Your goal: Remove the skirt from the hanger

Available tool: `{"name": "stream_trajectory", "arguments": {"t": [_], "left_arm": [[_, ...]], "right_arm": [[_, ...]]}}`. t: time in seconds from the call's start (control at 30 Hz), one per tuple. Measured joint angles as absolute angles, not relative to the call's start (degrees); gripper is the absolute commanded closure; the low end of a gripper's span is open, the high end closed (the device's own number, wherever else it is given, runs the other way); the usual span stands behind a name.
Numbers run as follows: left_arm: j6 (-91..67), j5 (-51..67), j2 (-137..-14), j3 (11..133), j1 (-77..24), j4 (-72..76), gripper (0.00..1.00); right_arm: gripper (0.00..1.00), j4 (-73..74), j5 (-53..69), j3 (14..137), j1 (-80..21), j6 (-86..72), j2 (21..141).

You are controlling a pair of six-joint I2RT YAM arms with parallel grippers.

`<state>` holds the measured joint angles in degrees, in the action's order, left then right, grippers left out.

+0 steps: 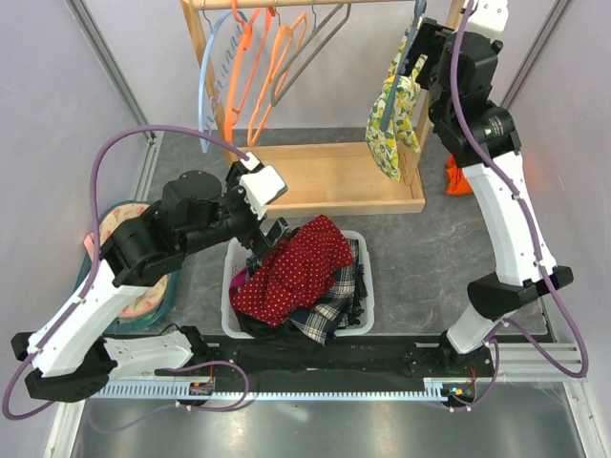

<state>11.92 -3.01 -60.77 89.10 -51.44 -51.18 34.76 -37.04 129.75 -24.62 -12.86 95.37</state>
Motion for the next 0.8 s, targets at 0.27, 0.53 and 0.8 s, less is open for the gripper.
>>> {"name": "stream_trajectory", "arguments": {"t": [0.27, 0.53, 0.8], "left_arm": [[12.12, -3.11, -60.55, 87.42, -51.44, -51.57, 0.01], [12.12, -4.45, -60.64, 85.69, -50.85, -51.62, 0.00], [12.12, -5.58, -60.62, 85.65, -50.17, -51.35, 0.00]], "right_arm": [[0.10, 34.79, -21.91, 130.45, -19.35, -20.71, 98.87], [0.23, 35.00, -15.27, 130.96, -19.42, -23.64, 102.06], [0.83, 36.84, -15.20, 131.17, -19.42, -23.81, 104.09]]}}
